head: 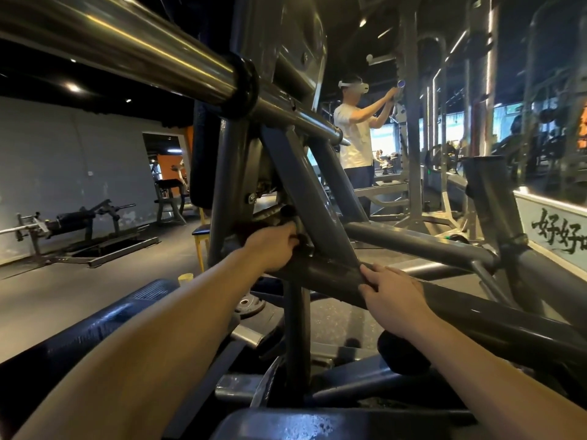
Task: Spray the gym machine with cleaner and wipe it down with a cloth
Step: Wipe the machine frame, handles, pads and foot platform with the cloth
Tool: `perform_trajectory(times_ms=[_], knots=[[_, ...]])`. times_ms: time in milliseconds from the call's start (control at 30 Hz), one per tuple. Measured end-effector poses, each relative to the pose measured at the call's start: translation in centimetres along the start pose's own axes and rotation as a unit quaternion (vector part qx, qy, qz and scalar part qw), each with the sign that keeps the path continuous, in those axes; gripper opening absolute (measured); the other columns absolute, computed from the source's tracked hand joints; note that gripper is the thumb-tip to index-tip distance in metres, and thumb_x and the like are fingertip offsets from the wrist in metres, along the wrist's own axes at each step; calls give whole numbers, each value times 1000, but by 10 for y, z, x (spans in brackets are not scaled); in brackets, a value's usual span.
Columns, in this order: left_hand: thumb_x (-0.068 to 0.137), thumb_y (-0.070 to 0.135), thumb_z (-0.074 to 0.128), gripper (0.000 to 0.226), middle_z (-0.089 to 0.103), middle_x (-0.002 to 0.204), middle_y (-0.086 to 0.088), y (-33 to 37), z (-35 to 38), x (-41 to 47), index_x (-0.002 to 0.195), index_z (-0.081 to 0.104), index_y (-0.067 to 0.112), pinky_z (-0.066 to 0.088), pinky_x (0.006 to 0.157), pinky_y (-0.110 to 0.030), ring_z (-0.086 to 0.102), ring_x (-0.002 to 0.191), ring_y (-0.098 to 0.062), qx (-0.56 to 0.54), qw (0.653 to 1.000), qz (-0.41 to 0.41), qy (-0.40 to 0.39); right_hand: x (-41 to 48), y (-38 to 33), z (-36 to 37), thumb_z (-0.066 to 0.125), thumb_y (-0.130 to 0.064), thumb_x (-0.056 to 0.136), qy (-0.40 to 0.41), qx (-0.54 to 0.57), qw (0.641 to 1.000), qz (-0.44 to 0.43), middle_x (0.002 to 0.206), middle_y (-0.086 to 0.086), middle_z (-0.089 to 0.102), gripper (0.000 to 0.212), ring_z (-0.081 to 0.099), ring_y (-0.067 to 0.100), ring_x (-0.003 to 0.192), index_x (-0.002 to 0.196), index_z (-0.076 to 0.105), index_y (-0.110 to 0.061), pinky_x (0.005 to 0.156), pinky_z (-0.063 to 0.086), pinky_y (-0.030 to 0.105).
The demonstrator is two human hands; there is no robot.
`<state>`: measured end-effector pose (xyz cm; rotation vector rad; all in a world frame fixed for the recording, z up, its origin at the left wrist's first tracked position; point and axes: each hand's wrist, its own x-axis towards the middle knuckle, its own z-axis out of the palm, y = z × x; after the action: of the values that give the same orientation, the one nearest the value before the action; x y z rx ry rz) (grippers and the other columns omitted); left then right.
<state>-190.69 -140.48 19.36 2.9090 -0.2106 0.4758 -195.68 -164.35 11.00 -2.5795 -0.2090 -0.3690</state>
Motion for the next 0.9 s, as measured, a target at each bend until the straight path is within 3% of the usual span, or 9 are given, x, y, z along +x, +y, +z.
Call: perform_trajectory(times_ms=[100, 200, 300, 433, 633, 733, 800, 900], knots=[[109, 38, 42, 21, 60, 112, 8, 10, 0, -6, 126, 54, 34, 46, 93, -38, 59, 103, -12, -101, 992, 35, -70, 0, 2, -3, 46, -38, 108, 1, 0, 1000, -7, 164, -7, 35, 53, 25, 22, 155, 159, 33, -36, 127, 19, 52], [109, 35, 44, 20, 60, 114, 7, -2, -9, 11, 126, 54, 36, 43, 96, -39, 57, 104, -11, -57, 996, 29, -65, 0, 3, -3, 46, -38, 108, 3, -17, 1000, -16, 163, -8, 38, 53, 28, 21, 153, 159, 33, -36, 126, 21, 51], [107, 36, 46, 20, 61, 124, 1, -6, -8, 39, 126, 52, 40, 42, 107, -49, 57, 111, -17, -16, 996, 13, -89, -1, 4, -3, 45, -39, 108, 8, -32, 999, -20, 163, -9, 38, 54, 29, 20, 152, 160, 31, -37, 125, 22, 50], [109, 38, 39, 32, 56, 143, -3, -2, 0, 57, 137, 54, 31, 38, 112, -49, 54, 122, -23, -2, 995, 11, -98, -1, 3, -4, 46, -40, 107, 4, -29, 999, -17, 161, -8, 38, 55, 30, 20, 151, 159, 30, -37, 125, 22, 49], [108, 29, 48, 17, 60, 128, 1, -17, -2, 1, 122, 58, 29, 48, 102, -40, 59, 113, -15, -51, 998, 19, 14, -1, 7, 2, 44, -42, 108, 17, -18, 1000, -18, 165, -8, 33, 53, 25, 21, 154, 159, 31, -38, 128, 17, 50], [107, 25, 50, 27, 49, 133, 11, -31, 6, -46, 133, 57, 28, 44, 107, -31, 54, 118, -8, -41, 994, 26, 94, -2, 6, 6, 43, -41, 108, 20, -19, 999, -17, 166, -7, 32, 53, 24, 21, 155, 160, 31, -38, 128, 16, 50], [106, 23, 52, 34, 47, 143, 7, -46, 11, -61, 140, 55, 26, 40, 112, -32, 51, 125, -9, -66, 986, -8, 153, -2, 5, 6, 42, -41, 109, 17, -20, 1000, -16, 167, -7, 29, 53, 21, 22, 156, 160, 29, -38, 128, 14, 50], [107, 21, 51, 26, 46, 150, 0, -50, 18, -57, 131, 59, 22, 35, 113, -32, 48, 132, -12, -129, 964, -54, 226, -1, 4, 4, 41, -41, 109, 12, -22, 1000, -14, 168, -6, 27, 53, 19, 21, 157, 161, 28, -38, 128, 13, 49]])
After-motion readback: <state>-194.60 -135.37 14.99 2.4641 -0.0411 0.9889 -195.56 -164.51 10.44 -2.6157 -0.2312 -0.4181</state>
